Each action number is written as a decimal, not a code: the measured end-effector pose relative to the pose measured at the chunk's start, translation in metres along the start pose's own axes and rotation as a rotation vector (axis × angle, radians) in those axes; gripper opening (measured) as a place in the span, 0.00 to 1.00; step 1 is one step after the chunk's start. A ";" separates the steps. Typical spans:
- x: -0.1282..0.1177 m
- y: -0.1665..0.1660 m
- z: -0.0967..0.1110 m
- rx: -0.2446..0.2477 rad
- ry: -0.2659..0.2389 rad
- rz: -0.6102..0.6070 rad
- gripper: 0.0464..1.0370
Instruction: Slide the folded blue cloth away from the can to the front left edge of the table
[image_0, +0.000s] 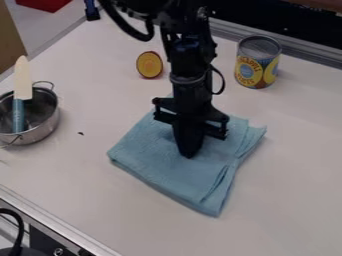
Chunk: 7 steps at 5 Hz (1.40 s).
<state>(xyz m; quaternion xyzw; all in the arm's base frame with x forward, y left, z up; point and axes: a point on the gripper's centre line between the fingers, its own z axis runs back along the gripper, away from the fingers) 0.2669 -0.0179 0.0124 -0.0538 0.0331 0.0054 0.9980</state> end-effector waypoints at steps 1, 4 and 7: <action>-0.020 0.005 0.000 0.019 -0.007 -0.012 0.01; -0.053 0.019 -0.002 0.054 -0.047 0.046 0.01; -0.077 0.021 -0.007 0.016 -0.079 0.218 0.01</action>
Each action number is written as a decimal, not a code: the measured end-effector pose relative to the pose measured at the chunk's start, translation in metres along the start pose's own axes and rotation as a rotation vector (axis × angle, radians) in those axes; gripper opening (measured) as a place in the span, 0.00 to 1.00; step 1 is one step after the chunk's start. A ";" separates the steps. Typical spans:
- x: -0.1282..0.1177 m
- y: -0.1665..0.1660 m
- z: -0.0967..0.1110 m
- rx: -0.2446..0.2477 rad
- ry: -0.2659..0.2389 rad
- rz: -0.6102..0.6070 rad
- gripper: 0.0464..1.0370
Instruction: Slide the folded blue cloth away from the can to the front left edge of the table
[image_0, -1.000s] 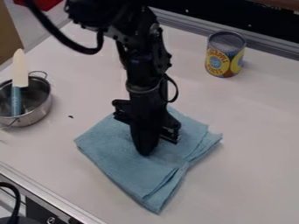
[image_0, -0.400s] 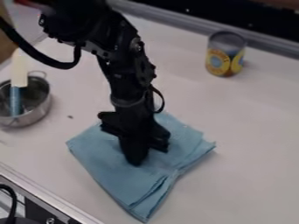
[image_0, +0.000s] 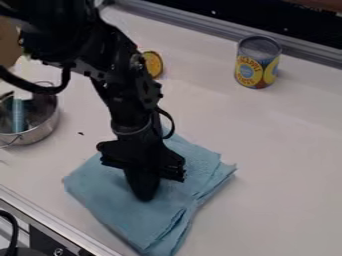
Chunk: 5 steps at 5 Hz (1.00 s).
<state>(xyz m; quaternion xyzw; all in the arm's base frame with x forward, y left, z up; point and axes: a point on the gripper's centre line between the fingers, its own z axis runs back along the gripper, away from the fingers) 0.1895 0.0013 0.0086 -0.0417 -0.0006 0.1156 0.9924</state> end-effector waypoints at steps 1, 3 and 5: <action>-0.004 -0.002 0.000 0.009 0.026 0.105 0.01; -0.002 -0.004 -0.002 0.045 -0.011 0.226 0.01; 0.008 0.000 -0.002 0.054 -0.036 0.249 0.01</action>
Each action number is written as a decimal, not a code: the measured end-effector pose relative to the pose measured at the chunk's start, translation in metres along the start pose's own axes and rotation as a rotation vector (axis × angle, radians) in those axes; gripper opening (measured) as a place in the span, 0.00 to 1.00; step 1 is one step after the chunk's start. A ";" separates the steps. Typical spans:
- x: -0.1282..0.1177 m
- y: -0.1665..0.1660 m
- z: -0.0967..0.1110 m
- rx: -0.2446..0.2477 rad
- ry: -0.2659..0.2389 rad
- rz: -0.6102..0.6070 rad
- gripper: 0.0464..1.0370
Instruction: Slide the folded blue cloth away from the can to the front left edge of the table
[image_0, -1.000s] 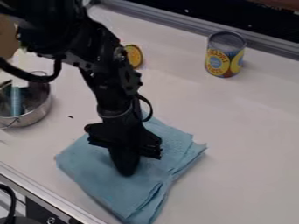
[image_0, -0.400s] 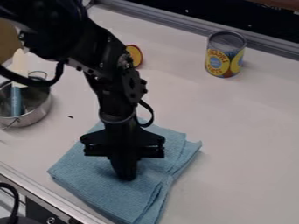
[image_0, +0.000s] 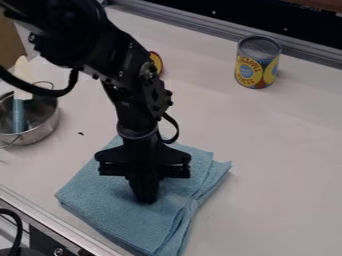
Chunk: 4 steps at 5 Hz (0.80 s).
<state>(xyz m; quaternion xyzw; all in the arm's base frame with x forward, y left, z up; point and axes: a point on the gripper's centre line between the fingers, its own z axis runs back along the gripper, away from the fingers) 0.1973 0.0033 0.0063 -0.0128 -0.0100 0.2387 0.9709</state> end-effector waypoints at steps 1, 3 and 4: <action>0.006 0.002 0.000 0.002 -0.003 0.019 0.01; 0.012 0.012 0.002 0.012 -0.011 0.058 0.01; 0.012 0.012 0.003 0.016 -0.002 0.070 0.01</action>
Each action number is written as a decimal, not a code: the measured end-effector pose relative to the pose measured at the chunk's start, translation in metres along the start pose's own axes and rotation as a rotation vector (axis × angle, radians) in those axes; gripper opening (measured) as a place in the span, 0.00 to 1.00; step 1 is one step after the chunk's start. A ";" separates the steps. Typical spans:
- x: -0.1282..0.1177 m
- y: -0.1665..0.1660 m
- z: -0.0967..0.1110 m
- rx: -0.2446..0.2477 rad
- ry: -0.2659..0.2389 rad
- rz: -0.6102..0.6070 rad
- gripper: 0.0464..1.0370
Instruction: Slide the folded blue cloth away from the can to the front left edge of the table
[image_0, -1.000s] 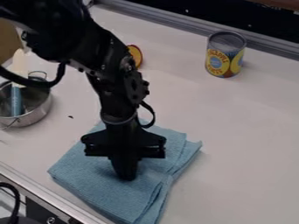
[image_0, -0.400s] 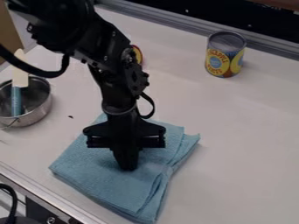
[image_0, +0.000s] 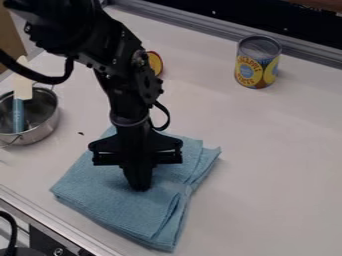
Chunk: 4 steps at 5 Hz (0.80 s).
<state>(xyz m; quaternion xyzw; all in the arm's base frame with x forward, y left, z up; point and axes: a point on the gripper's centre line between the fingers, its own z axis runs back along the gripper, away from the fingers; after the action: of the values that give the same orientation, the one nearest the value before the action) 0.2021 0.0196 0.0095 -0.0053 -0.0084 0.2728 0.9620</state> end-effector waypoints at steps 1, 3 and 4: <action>-0.001 0.000 0.001 0.005 0.015 0.002 0.01; 0.000 -0.002 0.017 -0.018 0.021 -0.052 0.02; 0.001 -0.001 0.031 -0.024 0.013 -0.072 0.16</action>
<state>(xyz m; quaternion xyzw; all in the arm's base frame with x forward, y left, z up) 0.2031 0.0191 0.0402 -0.0183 -0.0058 0.2376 0.9712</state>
